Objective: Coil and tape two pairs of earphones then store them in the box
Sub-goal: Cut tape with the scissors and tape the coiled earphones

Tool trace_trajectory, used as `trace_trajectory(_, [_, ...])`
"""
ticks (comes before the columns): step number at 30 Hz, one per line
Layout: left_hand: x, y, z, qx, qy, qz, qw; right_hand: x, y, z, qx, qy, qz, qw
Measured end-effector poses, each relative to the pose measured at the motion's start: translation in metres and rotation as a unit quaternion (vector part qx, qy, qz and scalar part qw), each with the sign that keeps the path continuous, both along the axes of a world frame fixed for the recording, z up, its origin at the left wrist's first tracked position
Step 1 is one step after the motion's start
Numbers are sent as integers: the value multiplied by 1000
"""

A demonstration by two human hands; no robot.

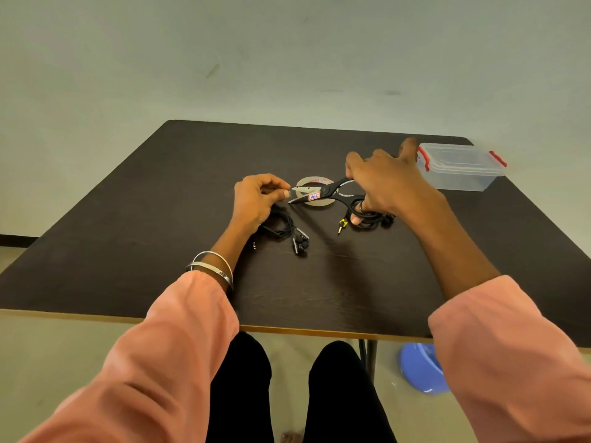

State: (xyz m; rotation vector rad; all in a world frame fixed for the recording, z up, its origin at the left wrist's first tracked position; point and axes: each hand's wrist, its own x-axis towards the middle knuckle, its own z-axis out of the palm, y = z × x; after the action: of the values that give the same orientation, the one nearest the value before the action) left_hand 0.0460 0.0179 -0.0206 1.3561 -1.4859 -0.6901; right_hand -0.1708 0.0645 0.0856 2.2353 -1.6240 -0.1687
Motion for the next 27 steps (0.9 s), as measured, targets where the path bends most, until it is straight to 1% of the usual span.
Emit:
trace_trajectory(4, [0,0,-1,-9,7,0,1000,4,-2,0,-2,7,8,1000])
trace_trajectory(7, [1,0,-1,-11,8,-2,1000,1,-4,-1,-3,-20,8,1000])
trace_trajectory(11, [1,-1,-2,-18,-11,13,1000,-18,-4,-1,0,-90,-30,995])
trace_trajectory(13, [0,-1,-2,-20,-15,20,999,-31,-2,2,8,-171,-67,983])
trace_trajectory(14, [0,-1,-2,-20,-20,23,999,-35,-2,2,14,-228,-90,969])
trace_trajectory(16, [-1,-1,-2,-21,-31,29,999,-30,-4,-1,25,-347,-113,931])
trace_trajectory(18, [-1,-1,-2,-21,-33,34,999,-10,-10,-14,47,-480,-102,870])
trace_trajectory(19, [-2,-1,-2,-21,-30,36,999,2,-13,-21,64,-526,-95,843])
trace_trajectory(20, [-1,-1,-2,-21,-26,37,999,16,-16,-29,79,-547,-91,828])
trace_trajectory(21, [-1,0,-2,-22,-21,37,999,30,-19,-36,92,-545,-90,829])
trace_trajectory(23, [-1,1,-2,-23,-13,37,999,55,-25,-48,111,-507,-108,848])
trace_trajectory(25, [-1,0,-3,-20,-15,33,999,70,-31,-60,106,-475,-132,863])
trace_trajectory(27, [0,-2,-4,-12,-8,34,999,75,-36,-69,89,-472,-161,862])
